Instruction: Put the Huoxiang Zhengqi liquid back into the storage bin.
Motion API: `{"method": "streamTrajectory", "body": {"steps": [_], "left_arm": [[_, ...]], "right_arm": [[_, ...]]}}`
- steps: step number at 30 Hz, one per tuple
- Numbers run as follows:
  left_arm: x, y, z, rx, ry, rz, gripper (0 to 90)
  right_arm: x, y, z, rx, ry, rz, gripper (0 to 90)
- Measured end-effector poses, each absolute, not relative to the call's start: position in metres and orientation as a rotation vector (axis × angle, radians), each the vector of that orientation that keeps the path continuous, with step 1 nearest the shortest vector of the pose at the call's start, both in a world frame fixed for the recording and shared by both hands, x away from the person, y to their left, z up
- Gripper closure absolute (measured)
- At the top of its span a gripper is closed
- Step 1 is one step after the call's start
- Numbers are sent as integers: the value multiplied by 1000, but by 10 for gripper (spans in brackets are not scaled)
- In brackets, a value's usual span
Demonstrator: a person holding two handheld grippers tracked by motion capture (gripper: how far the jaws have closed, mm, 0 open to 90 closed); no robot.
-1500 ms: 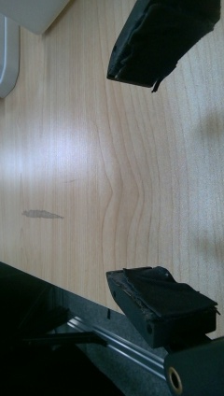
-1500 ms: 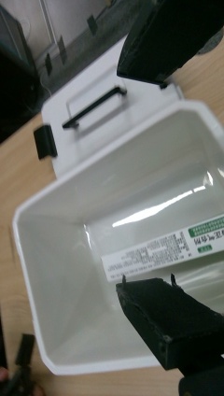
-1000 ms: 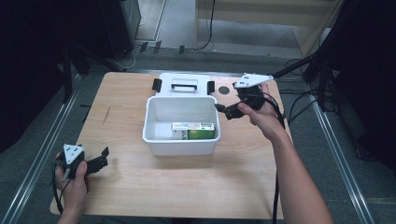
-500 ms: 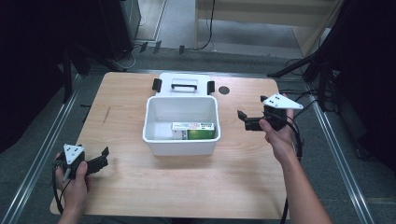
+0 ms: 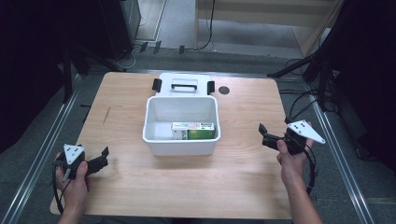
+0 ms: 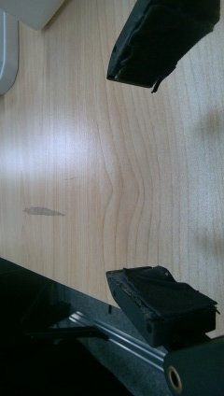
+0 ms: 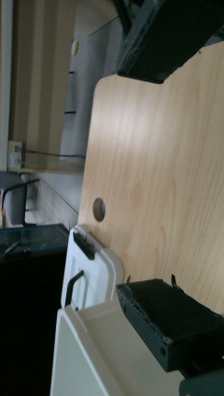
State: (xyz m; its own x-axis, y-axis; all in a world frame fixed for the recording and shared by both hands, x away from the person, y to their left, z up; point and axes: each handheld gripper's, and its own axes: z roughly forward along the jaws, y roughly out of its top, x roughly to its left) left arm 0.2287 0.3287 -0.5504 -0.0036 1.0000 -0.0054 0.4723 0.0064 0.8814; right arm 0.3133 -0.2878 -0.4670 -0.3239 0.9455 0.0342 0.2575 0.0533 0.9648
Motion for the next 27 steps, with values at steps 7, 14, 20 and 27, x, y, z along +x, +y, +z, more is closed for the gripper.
{"method": "streamTrajectory", "body": {"steps": [7,14,20,27], "left_arm": [[229,329,-550,1552,1568,933,56],[228,329,-550,1553,1569,934,56],[228,329,-550,1544,1570,933,56],[228,329,-550,1547,1570,930,58]], "right_arm": [[295,-306,-486,1244,1618,1260,0],[275,-325,-512,1295,1620,1184,0],[265,-330,-524,1326,1639,1155,0],[245,-331,-535,1335,1663,1125,0]]}}
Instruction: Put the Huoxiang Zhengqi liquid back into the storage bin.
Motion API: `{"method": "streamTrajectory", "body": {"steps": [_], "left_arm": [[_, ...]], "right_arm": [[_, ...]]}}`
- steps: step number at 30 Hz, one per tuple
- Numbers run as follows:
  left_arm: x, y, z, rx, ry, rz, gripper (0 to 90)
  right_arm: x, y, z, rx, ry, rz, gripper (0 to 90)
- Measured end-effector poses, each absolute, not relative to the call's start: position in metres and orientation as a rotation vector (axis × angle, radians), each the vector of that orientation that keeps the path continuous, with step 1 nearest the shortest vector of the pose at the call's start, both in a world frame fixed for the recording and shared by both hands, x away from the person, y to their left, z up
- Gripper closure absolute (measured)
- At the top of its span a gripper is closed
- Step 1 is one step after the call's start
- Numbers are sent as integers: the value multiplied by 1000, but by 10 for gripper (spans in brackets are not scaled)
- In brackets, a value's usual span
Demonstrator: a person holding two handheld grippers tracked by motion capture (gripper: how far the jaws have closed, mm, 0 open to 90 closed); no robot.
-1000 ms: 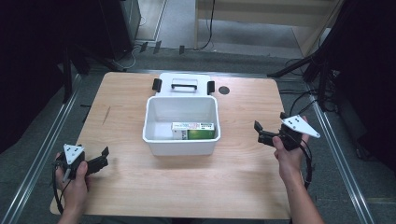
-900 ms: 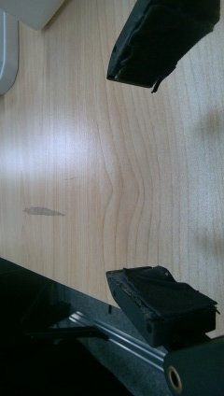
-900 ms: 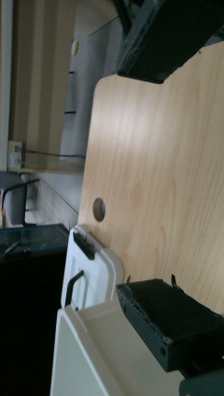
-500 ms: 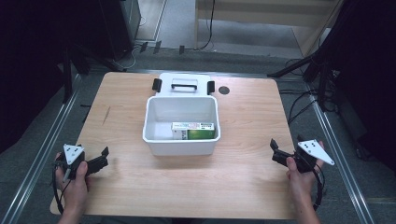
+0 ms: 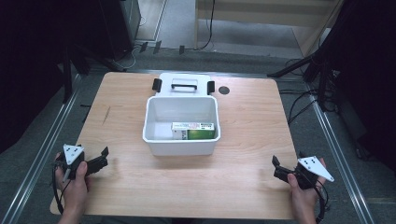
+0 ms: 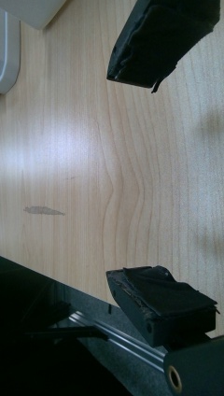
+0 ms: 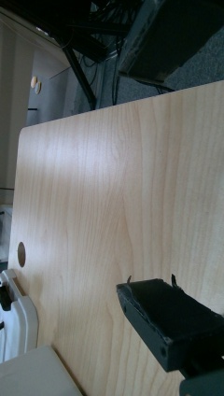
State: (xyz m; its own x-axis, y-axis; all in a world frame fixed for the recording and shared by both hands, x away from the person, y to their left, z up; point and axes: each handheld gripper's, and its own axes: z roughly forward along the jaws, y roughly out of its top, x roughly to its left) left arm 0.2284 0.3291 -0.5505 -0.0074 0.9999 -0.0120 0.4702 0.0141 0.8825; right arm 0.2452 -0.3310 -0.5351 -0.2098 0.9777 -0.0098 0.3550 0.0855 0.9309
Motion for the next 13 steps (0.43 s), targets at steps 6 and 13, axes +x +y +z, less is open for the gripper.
{"method": "streamTrajectory", "body": {"steps": [6,13], "left_arm": [[228,329,-550,1553,1567,924,60],[229,328,-551,1559,1566,925,60]], "right_arm": [[240,-334,-537,1355,1647,1159,0],[241,-334,-538,1352,1658,1173,0]]}}
